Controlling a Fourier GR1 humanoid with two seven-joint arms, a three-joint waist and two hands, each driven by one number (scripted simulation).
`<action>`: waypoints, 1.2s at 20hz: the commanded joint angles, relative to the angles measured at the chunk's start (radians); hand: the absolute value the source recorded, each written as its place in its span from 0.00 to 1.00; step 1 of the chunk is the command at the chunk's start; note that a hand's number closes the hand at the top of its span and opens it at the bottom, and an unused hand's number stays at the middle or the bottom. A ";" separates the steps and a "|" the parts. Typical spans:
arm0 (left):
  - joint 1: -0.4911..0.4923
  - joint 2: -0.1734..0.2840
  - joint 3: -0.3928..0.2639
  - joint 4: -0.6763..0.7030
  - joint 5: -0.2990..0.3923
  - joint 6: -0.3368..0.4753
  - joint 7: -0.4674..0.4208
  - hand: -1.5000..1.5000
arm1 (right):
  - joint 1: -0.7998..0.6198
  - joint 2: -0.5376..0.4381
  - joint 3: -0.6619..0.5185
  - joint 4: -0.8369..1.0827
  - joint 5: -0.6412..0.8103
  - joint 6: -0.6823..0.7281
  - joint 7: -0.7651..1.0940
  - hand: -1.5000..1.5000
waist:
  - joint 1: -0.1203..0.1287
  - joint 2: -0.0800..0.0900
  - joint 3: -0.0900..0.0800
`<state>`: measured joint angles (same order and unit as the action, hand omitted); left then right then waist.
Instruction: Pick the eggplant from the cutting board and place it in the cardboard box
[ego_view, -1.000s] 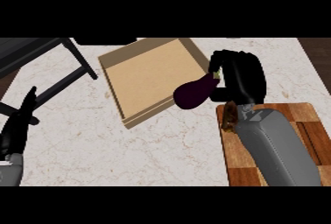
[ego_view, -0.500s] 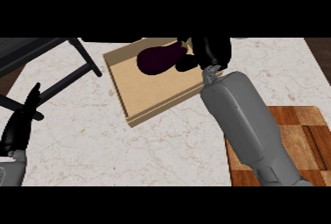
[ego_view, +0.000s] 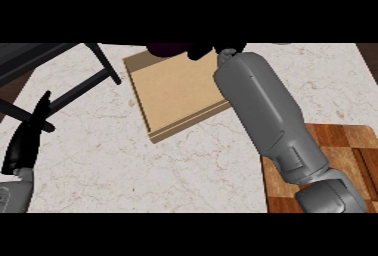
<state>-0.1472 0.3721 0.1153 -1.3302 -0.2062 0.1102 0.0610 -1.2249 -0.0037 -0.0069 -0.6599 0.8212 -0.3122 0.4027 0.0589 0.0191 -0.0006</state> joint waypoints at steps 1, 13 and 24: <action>-0.042 -0.007 -0.013 0.017 -0.017 0.003 0.006 0.50 | -0.071 0.004 -0.023 0.184 -0.041 -0.121 -0.047 1.00 | 0.018 0.008 0.000; -0.055 -0.039 -0.035 0.013 -0.030 0.013 -0.004 0.50 | -0.123 0.004 -0.157 0.417 -0.094 -0.180 -0.022 0.00 | 0.063 0.031 0.000; -0.102 -0.019 -0.033 0.023 -0.032 -0.013 0.027 0.50 | -0.111 0.003 -0.220 0.389 -0.172 -0.372 -0.270 0.00 | 0.070 0.029 0.002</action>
<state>-0.2226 0.3516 0.0872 -1.3083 -0.2334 0.1021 0.0648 -1.3303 -0.0032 -0.2032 -0.2575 0.6817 -0.5961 0.1966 0.1204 0.0480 0.0006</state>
